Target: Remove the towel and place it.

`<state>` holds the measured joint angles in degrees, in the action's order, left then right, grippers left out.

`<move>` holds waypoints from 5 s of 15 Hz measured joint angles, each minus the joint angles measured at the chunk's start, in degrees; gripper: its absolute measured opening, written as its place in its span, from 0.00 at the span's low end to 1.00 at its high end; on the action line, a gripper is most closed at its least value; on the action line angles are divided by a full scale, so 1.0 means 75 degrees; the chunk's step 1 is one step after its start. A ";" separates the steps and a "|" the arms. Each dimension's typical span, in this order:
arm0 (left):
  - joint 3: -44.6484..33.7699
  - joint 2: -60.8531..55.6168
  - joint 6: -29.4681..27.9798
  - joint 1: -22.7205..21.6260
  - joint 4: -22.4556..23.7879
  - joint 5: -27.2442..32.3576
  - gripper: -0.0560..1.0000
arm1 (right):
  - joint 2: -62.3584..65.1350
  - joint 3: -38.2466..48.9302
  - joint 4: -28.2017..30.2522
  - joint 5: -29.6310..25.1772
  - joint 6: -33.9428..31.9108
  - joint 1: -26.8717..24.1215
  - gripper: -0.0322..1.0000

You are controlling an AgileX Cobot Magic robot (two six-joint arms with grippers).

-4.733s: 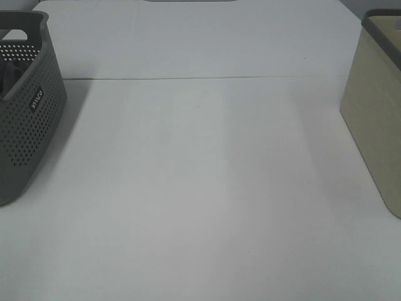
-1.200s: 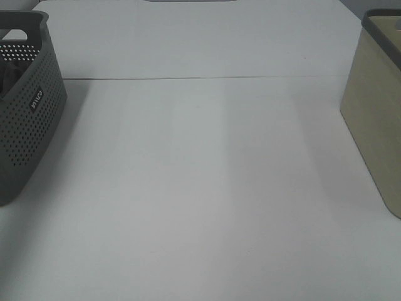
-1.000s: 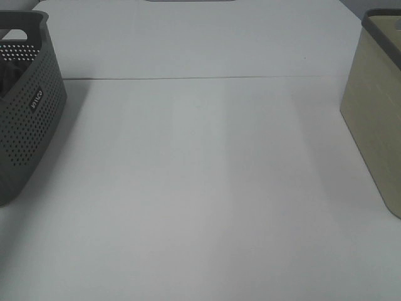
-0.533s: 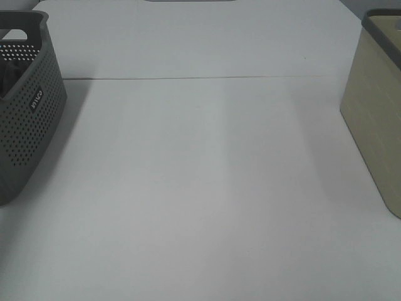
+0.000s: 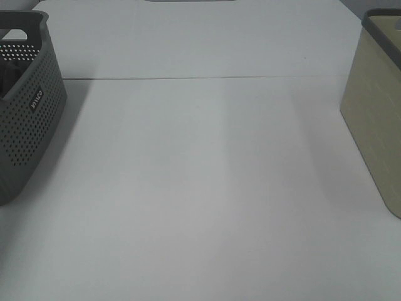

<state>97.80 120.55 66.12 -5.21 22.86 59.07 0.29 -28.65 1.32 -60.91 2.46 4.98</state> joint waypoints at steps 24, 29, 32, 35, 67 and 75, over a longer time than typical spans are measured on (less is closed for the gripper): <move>0.0626 -0.3010 -0.3285 0.0542 -0.0596 0.0336 0.05 | 0.0000 0.0000 0.0000 0.0000 0.0000 0.0000 0.74; 0.0688 -0.4270 -0.3300 0.1291 -0.0336 -0.0092 0.05 | 0.0000 0.0000 0.0000 0.0000 0.0000 0.0000 0.74; 0.1253 -0.4683 -0.3308 0.2162 -0.0168 -0.0153 0.05 | 0.0000 0.0000 0.0000 0.0000 0.0000 0.0000 0.74; 0.1849 -0.4691 -0.3308 0.3331 0.0023 -0.0145 0.05 | 0.0000 0.0000 0.0000 0.0000 0.0000 0.0000 0.74; 0.1971 -0.3644 -0.3140 0.7326 -0.1115 -0.1688 0.05 | -1.0726 -0.1413 -1.3392 0.3323 1.4889 0.2376 0.74; 0.1971 -0.3644 -0.3140 0.7326 -0.1337 -0.1849 0.05 | -1.0924 -0.1421 -1.3323 0.3911 1.4775 0.2376 0.62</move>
<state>112.59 93.22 42.57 49.73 12.83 45.21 -81.65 -39.30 -98.61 -31.57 113.27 22.80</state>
